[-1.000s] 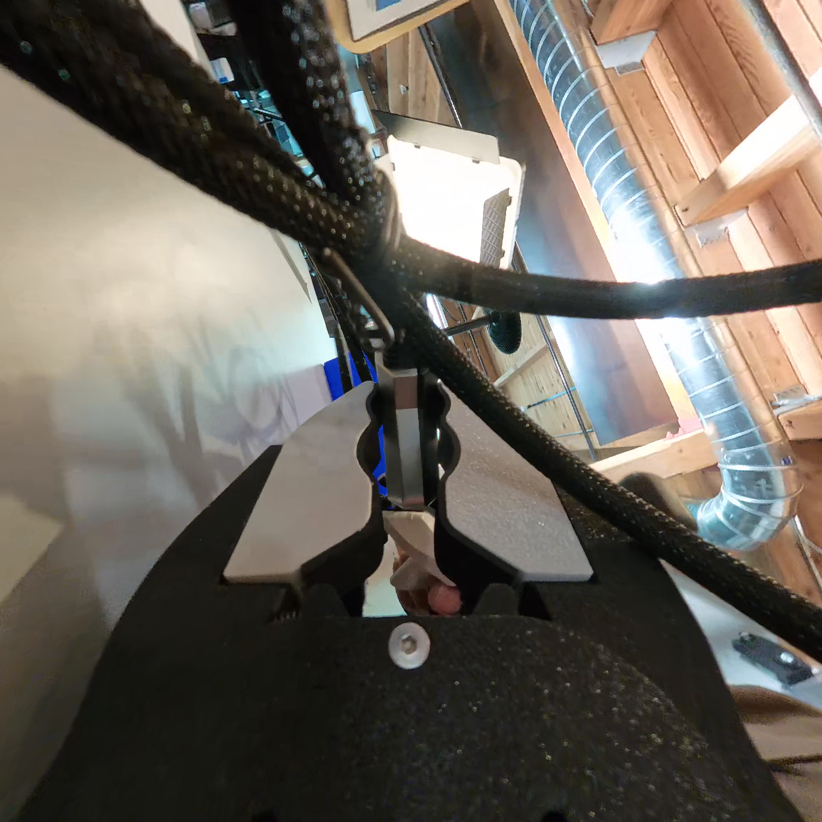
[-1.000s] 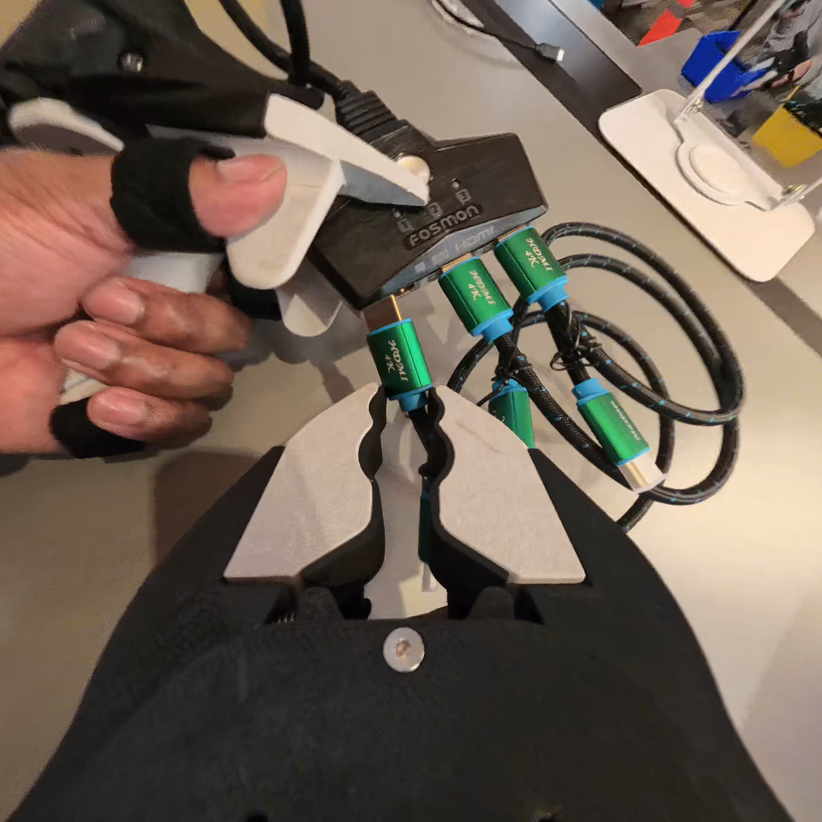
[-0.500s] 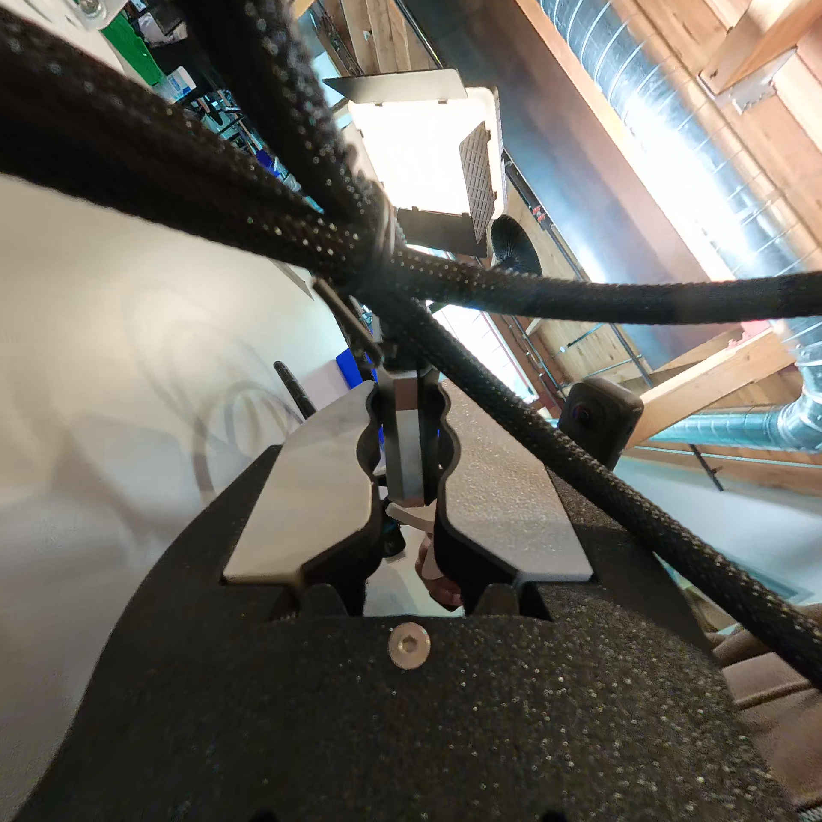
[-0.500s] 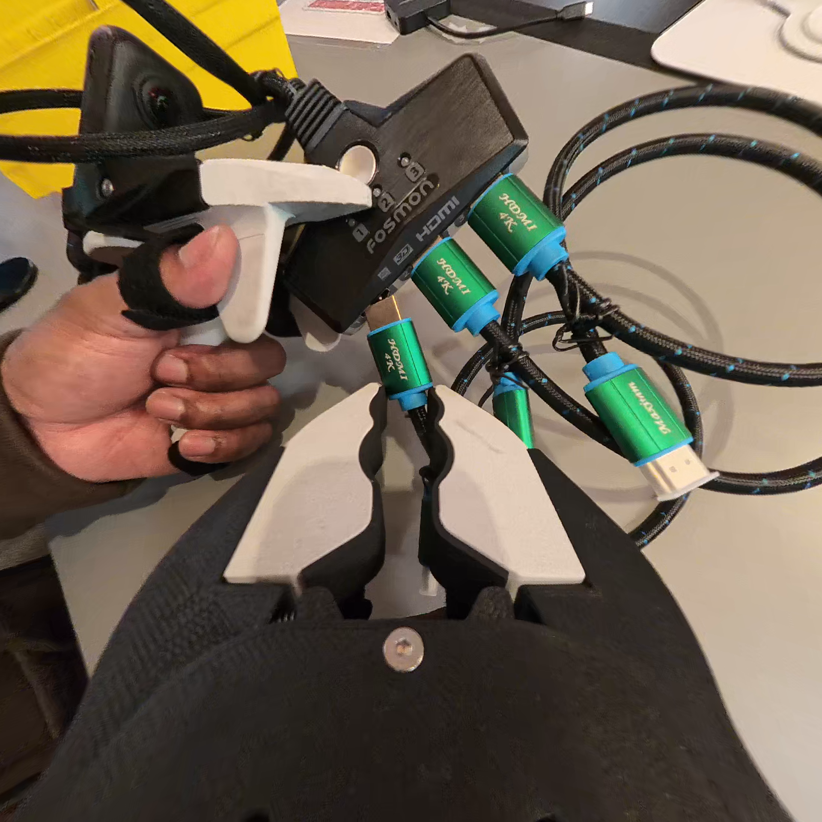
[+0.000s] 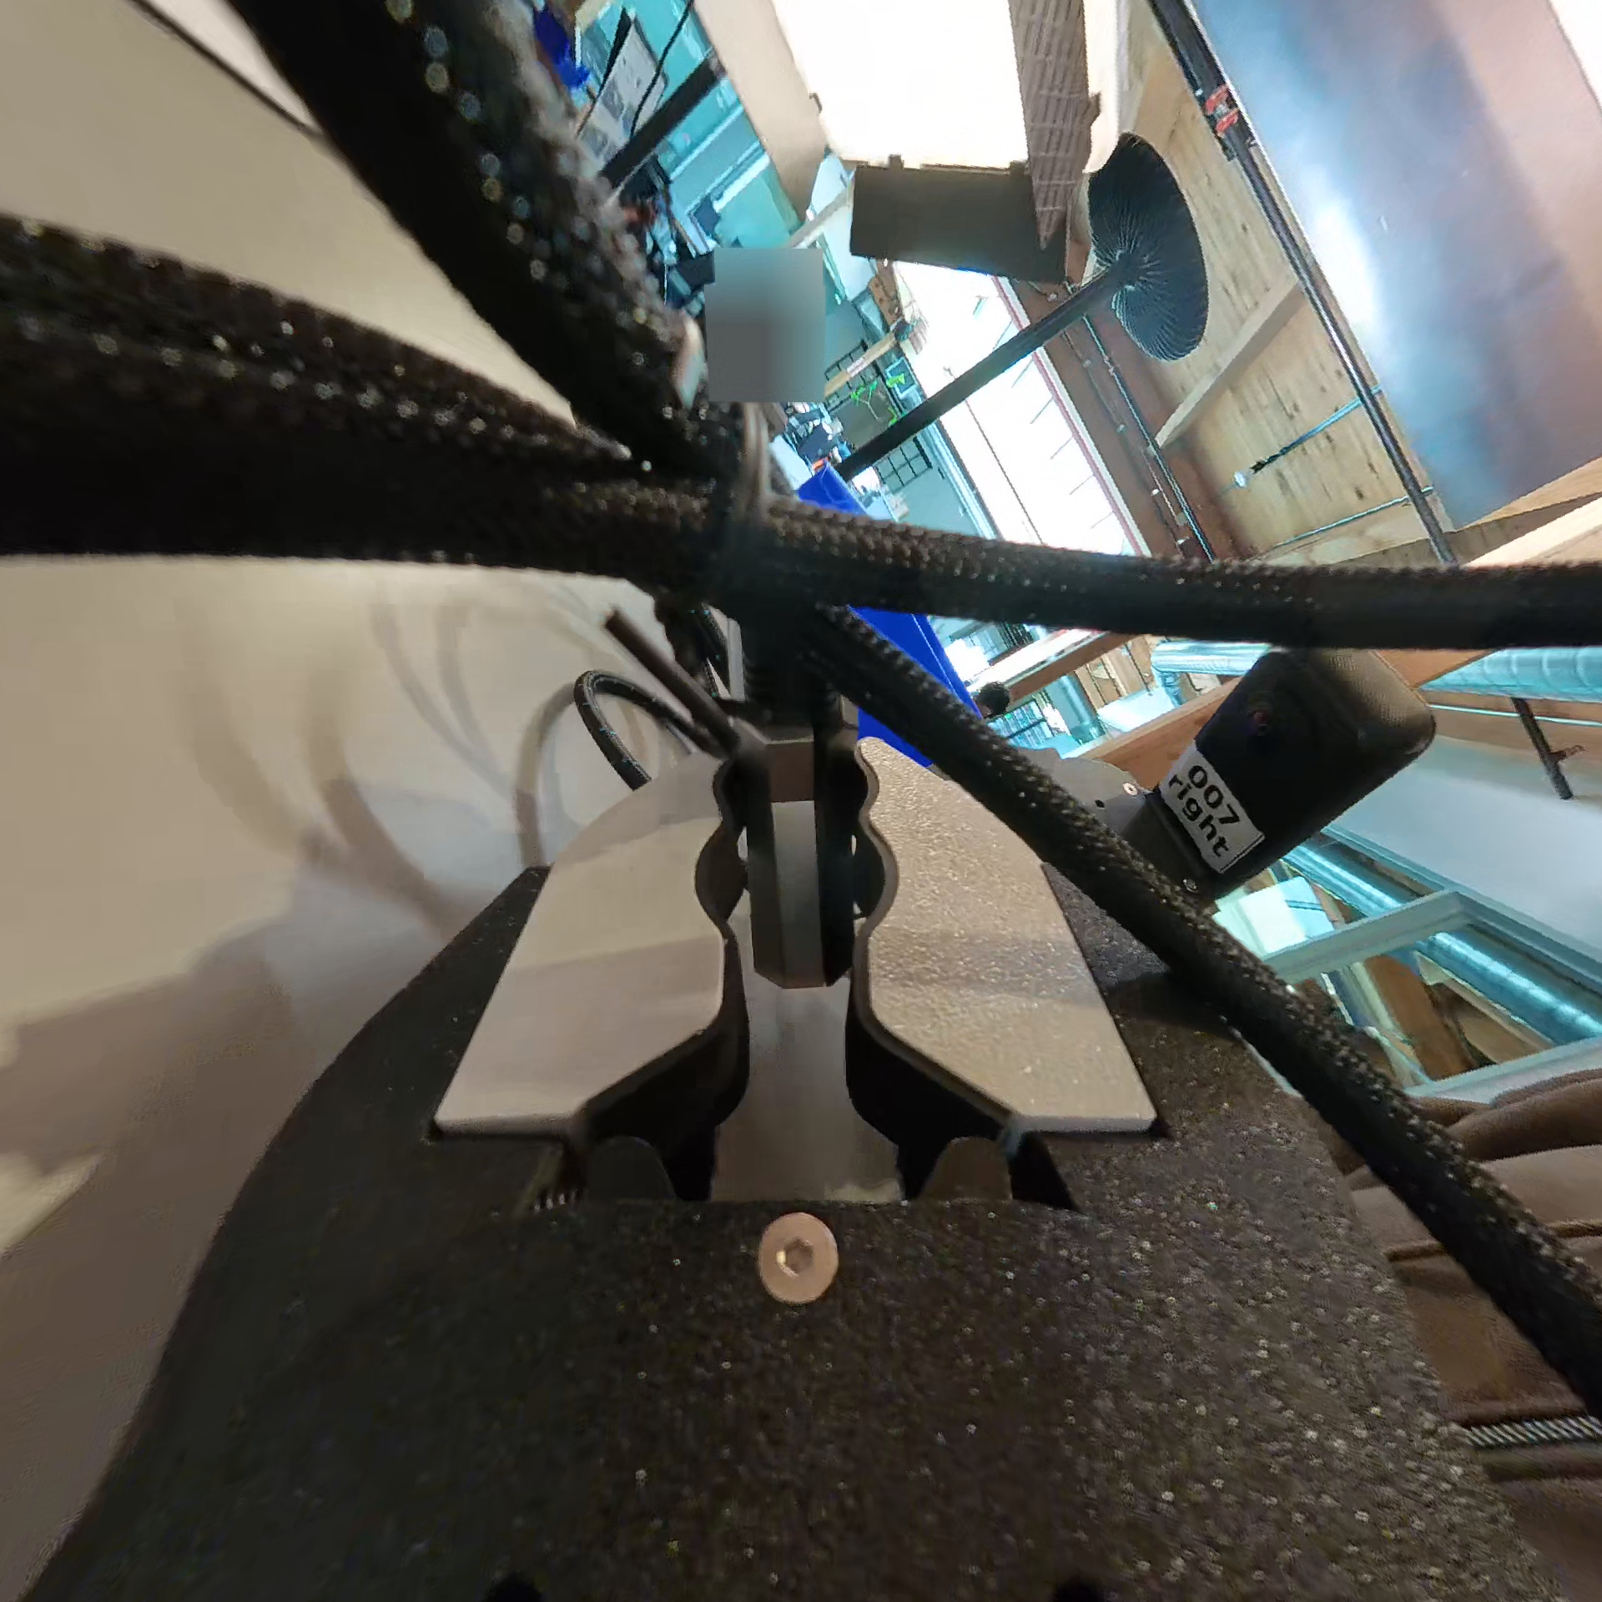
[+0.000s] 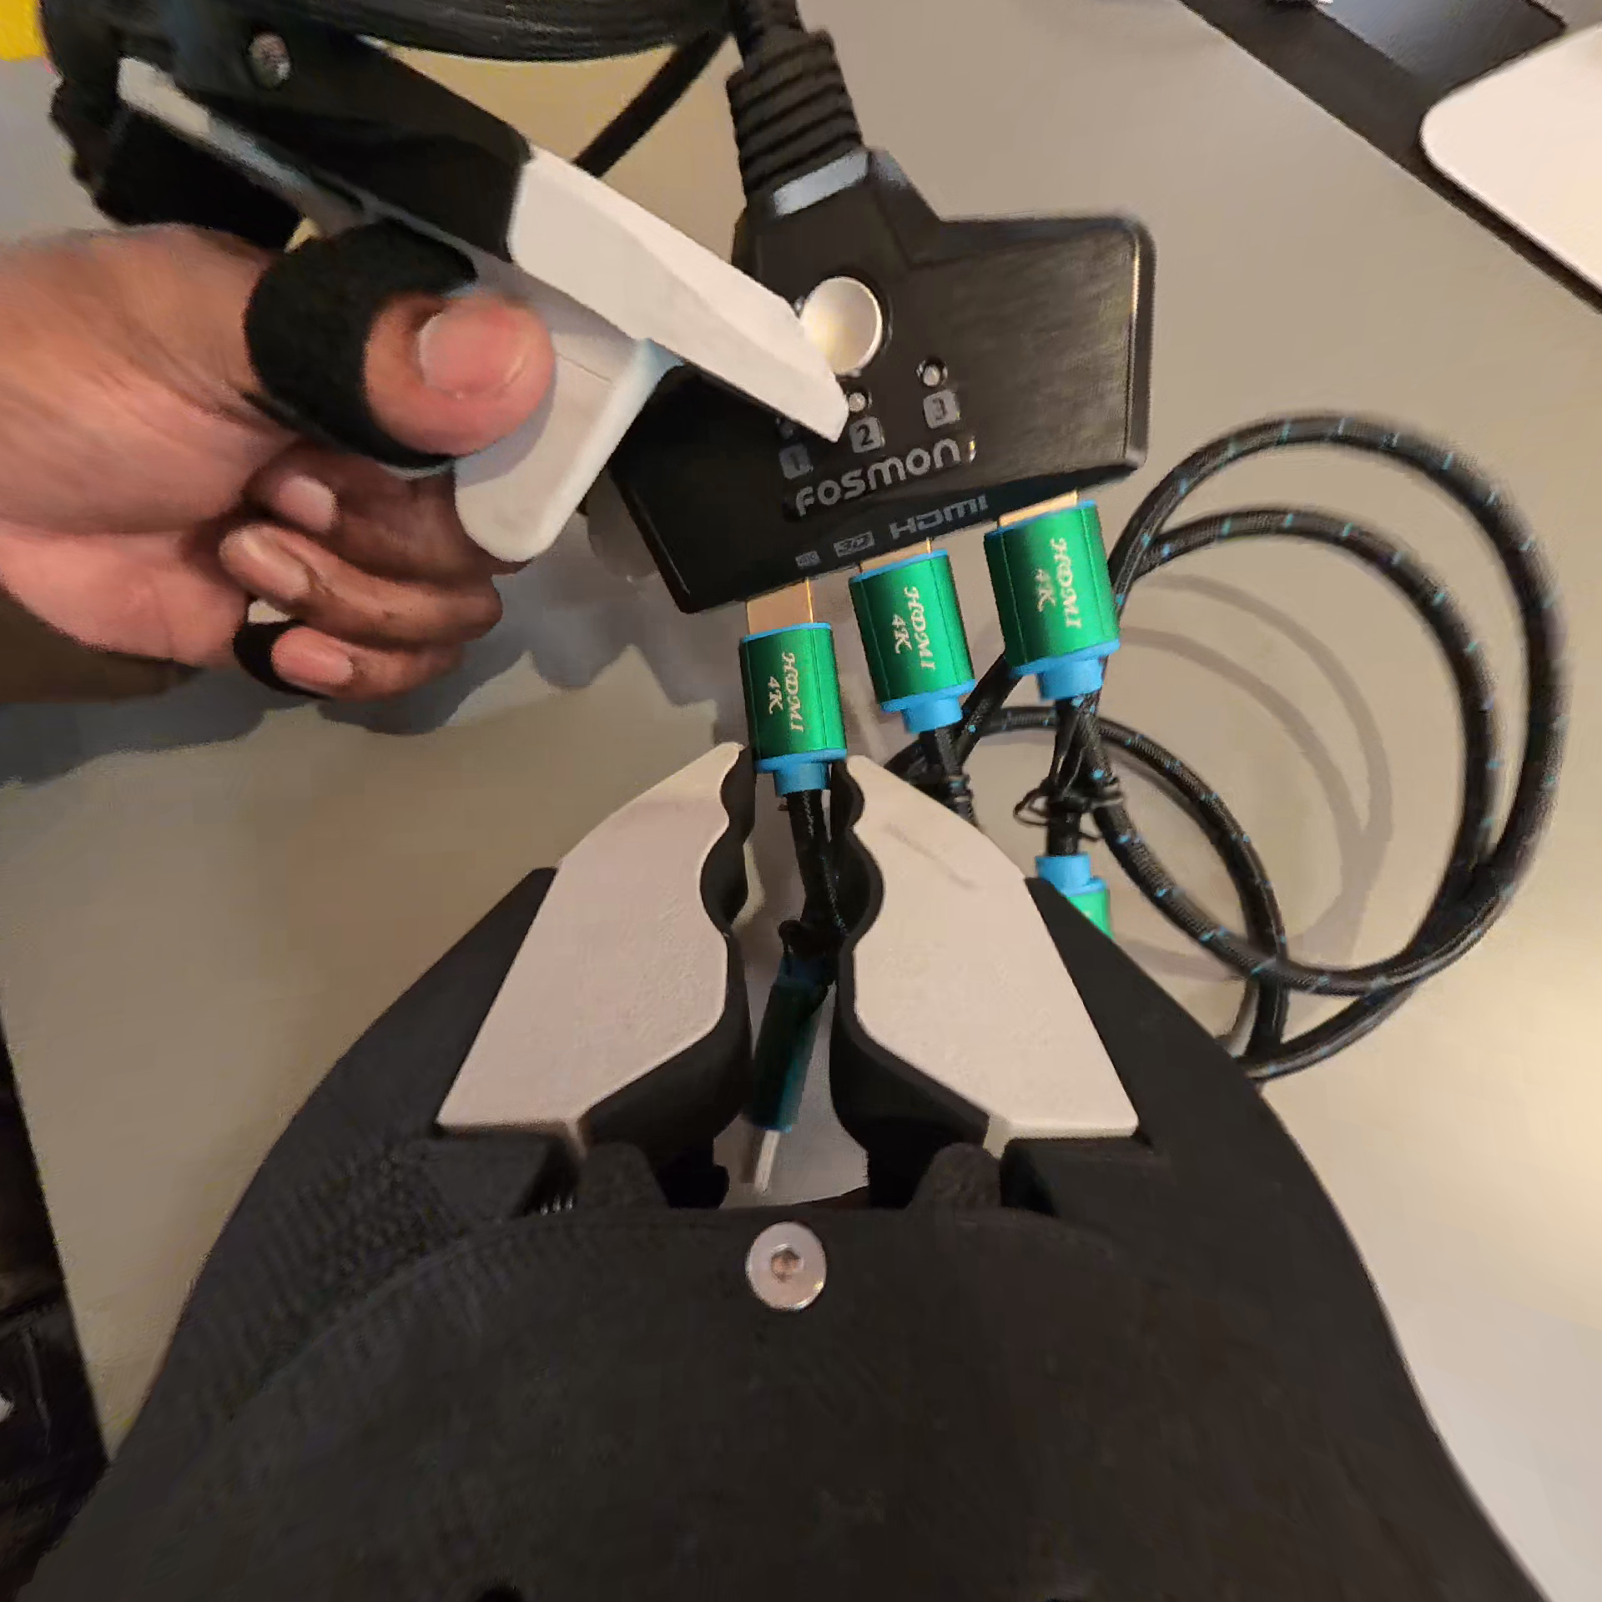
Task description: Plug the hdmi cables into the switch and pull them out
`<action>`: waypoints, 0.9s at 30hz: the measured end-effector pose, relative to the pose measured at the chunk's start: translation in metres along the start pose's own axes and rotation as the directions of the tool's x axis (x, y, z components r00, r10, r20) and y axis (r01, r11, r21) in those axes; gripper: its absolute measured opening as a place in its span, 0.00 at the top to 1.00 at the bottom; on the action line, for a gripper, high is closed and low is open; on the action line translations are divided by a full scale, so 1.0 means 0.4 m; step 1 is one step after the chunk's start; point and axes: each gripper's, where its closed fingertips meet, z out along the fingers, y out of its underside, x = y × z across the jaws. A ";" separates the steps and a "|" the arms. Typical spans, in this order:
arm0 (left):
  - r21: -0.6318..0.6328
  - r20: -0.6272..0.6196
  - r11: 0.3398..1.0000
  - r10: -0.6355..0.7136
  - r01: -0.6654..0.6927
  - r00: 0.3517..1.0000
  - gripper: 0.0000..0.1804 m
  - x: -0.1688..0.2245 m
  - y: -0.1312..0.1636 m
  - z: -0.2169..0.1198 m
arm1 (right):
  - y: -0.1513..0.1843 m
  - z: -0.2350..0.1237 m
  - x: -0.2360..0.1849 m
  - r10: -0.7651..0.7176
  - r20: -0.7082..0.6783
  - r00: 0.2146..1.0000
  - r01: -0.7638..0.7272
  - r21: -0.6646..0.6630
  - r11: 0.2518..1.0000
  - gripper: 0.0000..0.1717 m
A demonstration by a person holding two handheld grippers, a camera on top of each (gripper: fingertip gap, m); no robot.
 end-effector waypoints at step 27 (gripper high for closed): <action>0.190 -0.068 0.934 -0.294 0.302 0.953 0.88 -0.042 -0.013 -0.005 | -0.011 0.022 0.030 -0.185 -0.104 0.977 0.186 -0.002 0.983 0.89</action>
